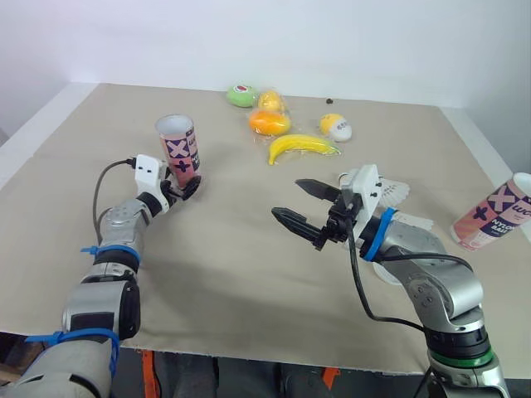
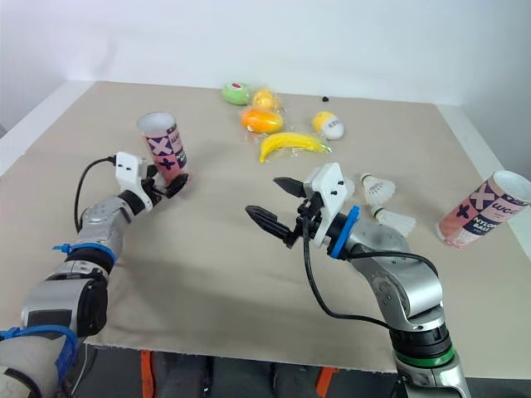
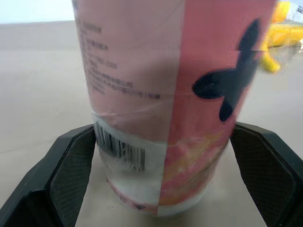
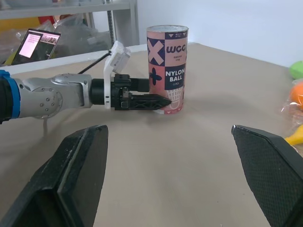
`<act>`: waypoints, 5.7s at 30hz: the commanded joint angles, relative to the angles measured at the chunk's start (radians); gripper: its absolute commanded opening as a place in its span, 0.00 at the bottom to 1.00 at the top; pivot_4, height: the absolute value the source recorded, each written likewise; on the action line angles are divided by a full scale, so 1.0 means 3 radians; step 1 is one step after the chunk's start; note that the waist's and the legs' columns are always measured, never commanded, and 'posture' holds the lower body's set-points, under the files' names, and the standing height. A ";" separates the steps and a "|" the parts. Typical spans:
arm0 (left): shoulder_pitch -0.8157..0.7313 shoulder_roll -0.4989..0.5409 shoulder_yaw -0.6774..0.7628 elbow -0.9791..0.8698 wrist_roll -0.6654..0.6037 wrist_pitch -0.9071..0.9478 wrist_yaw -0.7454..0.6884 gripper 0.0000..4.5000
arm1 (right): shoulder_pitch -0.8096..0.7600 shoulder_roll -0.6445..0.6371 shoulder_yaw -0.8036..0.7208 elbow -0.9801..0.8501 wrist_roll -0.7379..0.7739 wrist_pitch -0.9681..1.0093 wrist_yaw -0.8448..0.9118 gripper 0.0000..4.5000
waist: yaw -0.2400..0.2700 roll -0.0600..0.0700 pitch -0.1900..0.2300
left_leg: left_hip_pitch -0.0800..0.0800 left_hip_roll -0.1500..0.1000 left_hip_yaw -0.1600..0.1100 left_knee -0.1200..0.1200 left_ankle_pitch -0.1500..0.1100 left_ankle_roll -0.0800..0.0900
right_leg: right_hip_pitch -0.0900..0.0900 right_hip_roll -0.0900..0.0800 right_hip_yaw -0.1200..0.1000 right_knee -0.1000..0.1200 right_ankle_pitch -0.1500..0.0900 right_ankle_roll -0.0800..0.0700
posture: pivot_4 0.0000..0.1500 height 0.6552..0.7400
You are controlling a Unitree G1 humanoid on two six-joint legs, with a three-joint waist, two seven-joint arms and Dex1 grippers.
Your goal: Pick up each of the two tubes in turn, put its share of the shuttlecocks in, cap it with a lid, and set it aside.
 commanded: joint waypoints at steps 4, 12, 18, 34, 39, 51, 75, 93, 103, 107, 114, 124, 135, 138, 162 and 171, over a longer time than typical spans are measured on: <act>-0.0230 -0.0043 0.0044 0.0154 0.0035 0.0021 0.0066 1.00 | -0.0027 -0.0043 -0.0047 -0.0237 0.0009 0.0005 -0.0040 0.99 | -0.0003 0.0000 0.0000 | 0.0000 0.0000 0.0000 0.0000 0.0000 0.0000 | -0.0001 0.0001 0.0000 0.0001 0.0000 0.0000 | 1.00 0.91; -0.0319 -0.0085 0.0025 0.0232 0.0087 0.0018 0.0086 1.00 | -0.0058 -0.0004 -0.0107 -0.0249 0.0023 -0.0003 -0.0103 0.99 | -0.0002 0.0000 0.0000 | 0.0000 0.0000 -0.0001 0.0000 0.0001 -0.0001 | -0.0001 0.0001 0.0000 0.0002 0.0001 -0.0001 | 1.00 0.91; -0.0367 -0.0084 -0.0016 0.0277 0.0200 -0.0026 0.0095 1.00 | -0.0113 0.0085 -0.0148 -0.0200 0.0076 -0.0020 -0.0177 0.99 | -0.0002 0.0000 0.0000 | 0.0000 0.0000 -0.0002 0.0000 0.0002 -0.0002 | -0.0001 0.0001 -0.0001 0.0002 0.0001 -0.0002 | 1.00 0.91; -0.0427 -0.0205 0.0046 0.0302 0.0256 -0.0148 0.0124 1.00 | -0.0087 0.0099 -0.0087 -0.0236 0.0056 0.0004 -0.0240 0.99 | -0.0001 0.0000 0.0000 | 0.0000 0.0000 -0.0002 0.0000 0.0002 -0.0002 | 0.0000 0.0001 -0.0001 0.0003 0.0001 -0.0002 | 1.00 0.91; -0.0424 -0.0231 0.0071 0.0303 0.0259 -0.0150 0.0123 0.83 | -0.0104 0.0087 -0.0089 -0.0225 0.0060 0.0010 -0.0225 1.00 | -0.0002 0.0000 0.0000 | 0.0000 0.0000 -0.0002 0.0000 0.0002 -0.0002 | 0.0000 0.0001 -0.0001 0.0003 0.0001 -0.0002 | 1.00 0.91; -0.0346 -0.0152 -0.0048 0.0183 0.0331 -0.0330 -0.0300 0.83 | -0.0046 0.0006 -0.0169 -0.0156 0.0007 0.0053 -0.0271 1.00 | -0.0001 0.0000 0.0000 | 0.0000 0.0000 -0.0002 0.0000 0.0003 -0.0002 | 0.0000 0.0001 -0.0001 0.0004 0.0002 -0.0003 | 1.00 0.91; -0.0312 -0.0227 0.0003 0.0099 0.0168 -0.0255 -0.0606 0.72 | 0.0056 -0.0049 -0.0248 -0.0127 -0.0017 0.0046 -0.0286 1.00 | -0.0003 0.0000 0.0000 | 0.0000 0.0000 -0.0004 0.0001 0.0004 -0.0001 | 0.0000 0.0002 -0.0002 0.0005 0.0002 -0.0003 | 1.00 0.91; -0.0094 0.0694 -0.1473 -0.1185 0.0062 0.0071 -0.3147 0.72 | -0.0181 0.0089 -0.0258 0.1268 -0.0739 -0.0041 -0.0841 1.00 | -0.0077 0.0005 0.0002 | 0.0003 0.0003 -0.0005 0.0001 0.0008 0.0003 | 0.0001 0.0005 -0.0001 0.0010 0.0005 -0.0008 | 1.00 0.91; -0.0013 0.1197 -0.2294 -0.1931 -0.0649 0.0573 -0.3147 0.72 | -0.0780 0.0197 -0.0213 0.2465 -0.1121 -0.0567 -0.0777 1.00 | -0.0084 0.0015 0.0008 | 0.0000 0.0002 -0.0003 0.0002 0.0011 0.0009 | -0.0002 0.0004 -0.0001 0.0011 0.0005 -0.0005 | 1.00 0.91; 0.0074 0.1310 -0.2402 -0.2226 -0.0742 0.0684 -0.3147 0.72 | -0.1021 0.0257 -0.0219 0.2901 -0.1232 -0.0751 -0.0801 1.00 | -0.0088 0.0020 0.0011 | 0.0000 0.0003 -0.0002 0.0001 0.0011 0.0009 | -0.0006 0.0004 0.0001 0.0012 0.0006 -0.0007 | 1.00 0.91; 0.0295 0.1285 -0.2343 -0.2580 -0.0769 0.0902 -0.3147 0.71 | -0.1306 0.0363 -0.0191 0.3399 -0.1357 -0.1038 -0.0765 0.39 | -0.0089 0.0026 0.0014 | 0.0000 0.0003 -0.0001 0.0001 0.0011 0.0008 | -0.0007 0.0005 0.0002 0.0014 0.0006 -0.0008 | 1.00 0.91; 0.0447 0.1177 -0.2286 -0.2718 -0.0637 0.0988 -0.3147 0.71 | -0.1140 0.0358 -0.0155 0.2754 -0.1385 -0.0991 -0.0660 0.02 | -0.0083 0.0029 0.0016 | 0.0000 0.0003 -0.0002 0.0001 0.0011 0.0008 | -0.0007 0.0004 0.0002 0.0014 0.0005 -0.0008 | 1.00 0.91; 0.0158 0.1096 -0.2602 -0.2288 -0.0516 0.0934 -0.3147 0.71 | -0.0849 -0.0625 0.0149 0.0549 -0.0746 -0.0679 0.1039 0.02 | -0.0019 0.0039 0.0013 | 0.0002 0.0000 -0.0003 0.0007 0.0011 0.0009 | 0.0002 0.0002 0.0001 0.0014 0.0003 -0.0004 | 1.00 0.91; 0.0046 0.1059 -0.2678 -0.2152 -0.0556 0.0908 -0.3147 0.71 | -0.0965 -0.1101 0.0243 0.0201 -0.0604 -0.0423 0.1501 0.02 | -0.0018 0.0042 0.0012 | 0.0012 0.0001 -0.0002 0.0009 0.0012 0.0011 | 0.0011 0.0002 0.0001 0.0013 -0.0001 0.0006 | 1.00 0.91; -0.0125 0.0983 -0.2777 -0.1933 -0.0648 0.0881 -0.3147 0.71 | -0.1612 -0.1280 0.0558 -0.0045 -0.0369 -0.0019 0.2172 0.59 | -0.0022 0.0046 0.0011 | 0.0012 0.0002 0.0014 0.0008 0.0033 0.0030 | 0.0002 -0.0007 0.0008 0.0013 0.0008 0.0000 | 1.00 0.91; -0.0071 0.0964 -0.2748 -0.1963 -0.0647 0.0871 -0.3147 0.71 | -0.0416 -0.1319 -0.0862 -0.0278 0.0258 0.0689 0.1424 0.59 | 0.0005 0.0044 0.0009 | 0.0006 0.0000 0.0009 0.0009 0.0033 0.0030 | 0.0005 -0.0008 0.0005 0.0011 0.0008 0.0000 | 1.00 0.91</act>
